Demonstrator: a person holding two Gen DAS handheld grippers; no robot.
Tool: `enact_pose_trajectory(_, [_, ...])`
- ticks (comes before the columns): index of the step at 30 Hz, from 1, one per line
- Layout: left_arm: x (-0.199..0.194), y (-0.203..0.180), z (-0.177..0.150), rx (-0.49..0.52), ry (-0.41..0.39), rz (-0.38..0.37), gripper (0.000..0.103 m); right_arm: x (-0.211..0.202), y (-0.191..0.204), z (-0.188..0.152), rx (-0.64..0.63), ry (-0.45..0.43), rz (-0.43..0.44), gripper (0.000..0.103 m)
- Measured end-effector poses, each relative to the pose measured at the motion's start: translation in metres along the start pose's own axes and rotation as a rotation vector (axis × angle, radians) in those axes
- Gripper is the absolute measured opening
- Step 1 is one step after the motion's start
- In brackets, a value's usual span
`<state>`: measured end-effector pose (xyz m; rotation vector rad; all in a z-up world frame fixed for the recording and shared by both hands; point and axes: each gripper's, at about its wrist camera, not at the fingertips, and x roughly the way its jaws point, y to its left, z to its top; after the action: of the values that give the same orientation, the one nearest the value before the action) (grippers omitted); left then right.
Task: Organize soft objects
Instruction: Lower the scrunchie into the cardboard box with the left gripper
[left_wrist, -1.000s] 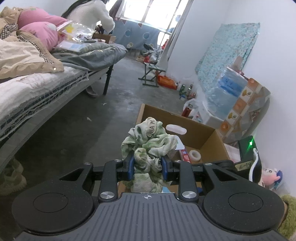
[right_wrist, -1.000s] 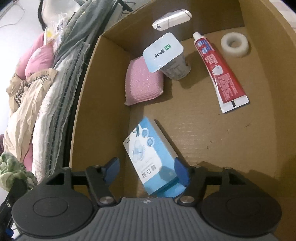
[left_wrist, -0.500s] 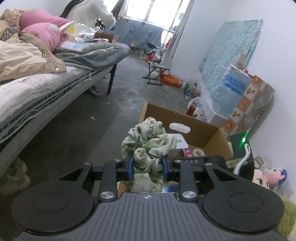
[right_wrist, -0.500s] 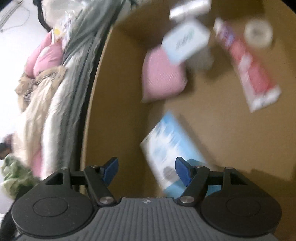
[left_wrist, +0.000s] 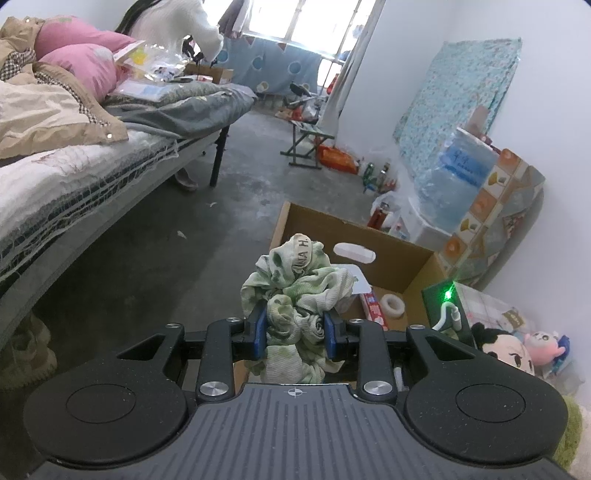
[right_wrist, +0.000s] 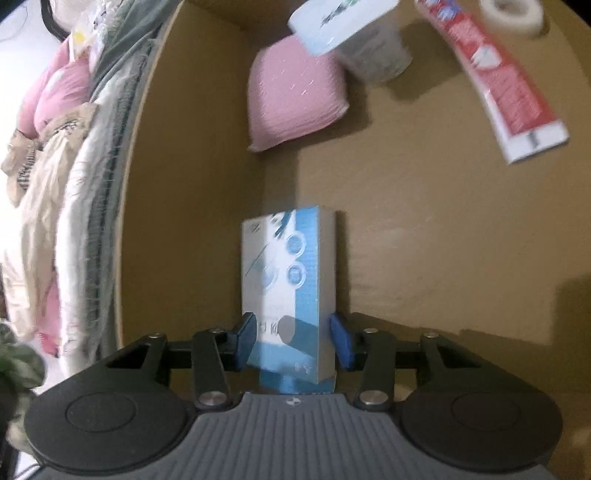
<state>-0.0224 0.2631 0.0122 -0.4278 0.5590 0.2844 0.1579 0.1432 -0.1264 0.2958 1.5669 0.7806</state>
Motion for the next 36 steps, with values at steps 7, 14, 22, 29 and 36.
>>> enact_pose_trajectory(7, [-0.001, -0.007, 0.003, 0.006, 0.006, 0.01, 0.029, -0.025, 0.008, -0.006, -0.086, -0.1, -0.028, 0.084])
enact_pose_trajectory(14, [0.004, -0.038, 0.009, 0.079, 0.016, -0.008, 0.03, -0.124, -0.003, -0.051, -0.272, -0.345, 0.085, 0.09])
enact_pose_trajectory(22, [0.031, -0.081, 0.012, 0.158, 0.089, -0.022, 0.031, -0.189, -0.044, -0.098, -0.299, -0.583, 0.16, 0.09])
enact_pose_trajectory(29, [0.138, -0.096, 0.013, 0.283, 0.319, 0.186, 0.031, -0.205, -0.062, -0.141, -0.39, -0.659, 0.266, 0.09])
enact_pose_trajectory(36, [0.222, -0.081, 0.004, 0.387, 0.451, 0.405, 0.053, -0.213, -0.094, -0.155, -0.35, -0.682, 0.292, 0.09])
